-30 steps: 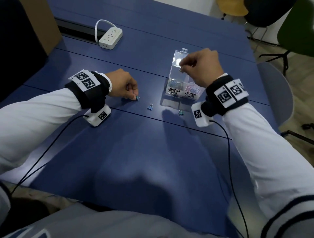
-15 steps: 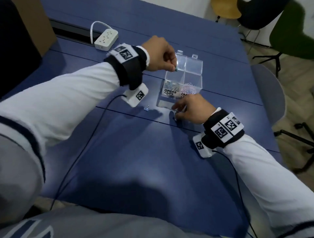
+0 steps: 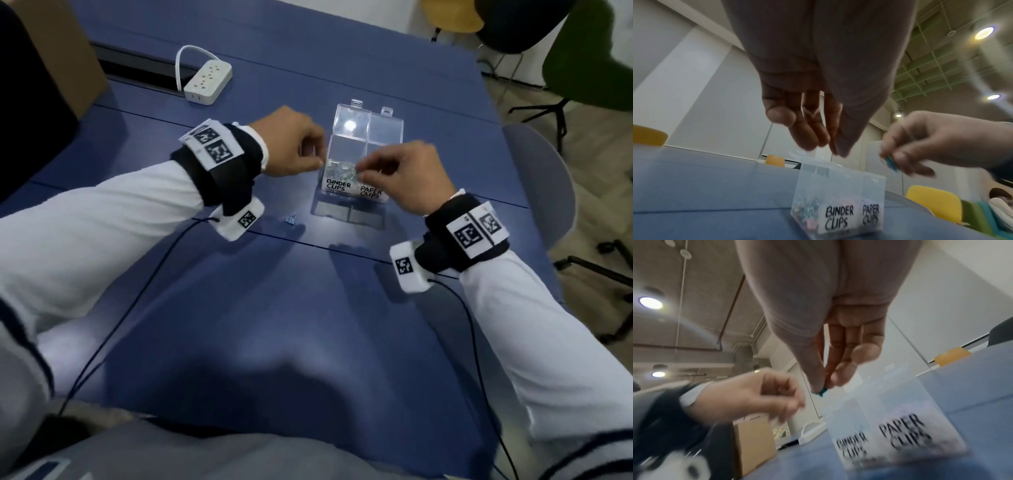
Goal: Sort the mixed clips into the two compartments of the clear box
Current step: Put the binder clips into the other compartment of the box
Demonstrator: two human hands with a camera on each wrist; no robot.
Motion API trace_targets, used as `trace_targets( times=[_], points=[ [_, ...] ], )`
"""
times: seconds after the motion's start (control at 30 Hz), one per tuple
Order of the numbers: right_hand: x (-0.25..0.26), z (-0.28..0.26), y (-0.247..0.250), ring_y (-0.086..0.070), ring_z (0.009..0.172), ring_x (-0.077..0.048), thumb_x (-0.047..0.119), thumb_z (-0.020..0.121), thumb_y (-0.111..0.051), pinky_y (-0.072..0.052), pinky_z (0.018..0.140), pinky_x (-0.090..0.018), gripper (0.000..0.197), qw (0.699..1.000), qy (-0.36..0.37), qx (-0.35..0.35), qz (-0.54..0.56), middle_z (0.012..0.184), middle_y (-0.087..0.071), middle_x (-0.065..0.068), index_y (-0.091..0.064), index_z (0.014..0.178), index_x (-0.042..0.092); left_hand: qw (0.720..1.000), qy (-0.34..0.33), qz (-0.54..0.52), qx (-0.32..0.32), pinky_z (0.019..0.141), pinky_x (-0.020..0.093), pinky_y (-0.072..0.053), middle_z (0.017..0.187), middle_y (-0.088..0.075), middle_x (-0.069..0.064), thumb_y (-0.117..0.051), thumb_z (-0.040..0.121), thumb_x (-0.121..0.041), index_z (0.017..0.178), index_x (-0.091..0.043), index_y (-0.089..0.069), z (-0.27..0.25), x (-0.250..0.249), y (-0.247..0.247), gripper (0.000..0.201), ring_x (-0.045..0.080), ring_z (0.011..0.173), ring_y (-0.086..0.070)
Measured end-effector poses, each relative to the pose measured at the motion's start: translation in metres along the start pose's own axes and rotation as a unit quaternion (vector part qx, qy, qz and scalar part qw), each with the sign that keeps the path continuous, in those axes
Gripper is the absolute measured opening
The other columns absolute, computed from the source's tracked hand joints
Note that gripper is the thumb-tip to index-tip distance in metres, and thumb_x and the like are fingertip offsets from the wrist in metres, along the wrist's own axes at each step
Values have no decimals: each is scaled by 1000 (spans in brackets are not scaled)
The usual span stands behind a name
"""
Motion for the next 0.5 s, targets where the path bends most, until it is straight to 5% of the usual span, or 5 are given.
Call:
trace_targets(
  times=[0.07, 0.17, 0.27, 0.4, 0.5],
  points=[
    [4, 15, 10, -63, 71, -6, 22, 80, -72, -50, 74, -12, 10, 998, 2, -52, 29, 82, -73, 4, -76, 90, 20, 995, 18, 22, 98, 76, 28, -50, 80, -65, -6, -69, 80, -37, 94, -24, -69, -19, 7, -13, 18, 17, 74, -62],
    [0, 39, 4, -67, 80, -9, 24, 82, -69, -55, 83, -27, 12, 998, -16, -62, -8, 87, -74, 6, -75, 92, 24, 979, 37, 36, 197, 74, 24, -49, 87, -68, -10, -75, 74, -44, 97, -27, -68, -37, 16, -38, 29, 6, 70, -59],
    [-7, 48, -9, -67, 89, -11, 22, 83, -65, -53, 91, -32, 18, 997, -27, -24, -69, 96, -74, 5, -74, 98, 26, 980, 32, 25, 196, 76, 27, -51, 89, -69, -6, -76, 75, -34, 97, -24, -69, -41, 17, -52, 25, 7, 69, -56],
    [-5, 32, -10, -65, 91, -5, 14, 87, -60, -42, 88, -9, 22, 998, -3, -30, -47, 100, -74, 3, -73, 104, 20, 982, 18, 12, 186, 73, 27, -51, 72, -66, -10, -73, 78, -26, 85, -21, -71, -41, 15, -55, 8, 0, 64, -57],
    [-11, 10, 1, -59, 86, 7, 14, 87, -60, -36, 82, -1, 22, 997, -4, -71, -23, 100, -73, 8, -73, 104, 21, 991, -4, 8, 136, 70, 21, -43, 71, -65, -13, -71, 81, -27, 83, -22, -71, -28, 5, -36, 6, 5, 66, -58]
  ],
)
Point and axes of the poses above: each hand's wrist, its own z-axis towards the middle knuckle, its own y-axis out of the back of the hand, x = y × z, the point moved 5 cm from there along z, towards the middle knuckle
